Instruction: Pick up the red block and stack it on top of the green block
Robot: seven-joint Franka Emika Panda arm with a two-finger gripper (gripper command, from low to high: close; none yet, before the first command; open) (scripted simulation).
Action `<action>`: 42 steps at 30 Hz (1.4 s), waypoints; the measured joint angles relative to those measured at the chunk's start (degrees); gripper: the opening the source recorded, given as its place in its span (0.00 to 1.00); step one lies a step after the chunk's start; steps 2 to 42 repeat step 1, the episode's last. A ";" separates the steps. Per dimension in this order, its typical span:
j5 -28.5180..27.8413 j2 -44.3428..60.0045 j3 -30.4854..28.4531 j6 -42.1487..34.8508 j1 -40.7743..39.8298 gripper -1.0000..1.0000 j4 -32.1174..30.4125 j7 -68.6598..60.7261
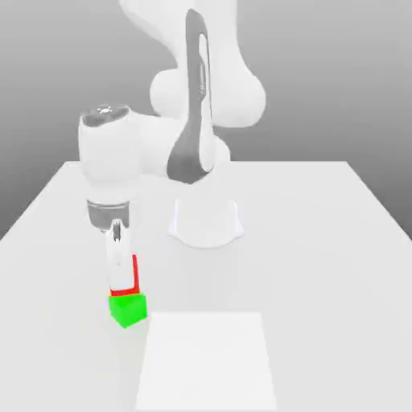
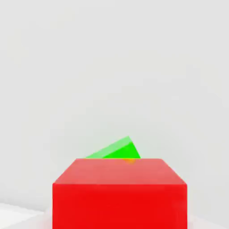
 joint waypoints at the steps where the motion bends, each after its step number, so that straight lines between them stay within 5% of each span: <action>1: 0.00 0.00 0.00 0.00 0.13 1.00 0.00 0.00; 42: 0.00 0.00 0.00 0.00 0.13 1.00 0.00 0.00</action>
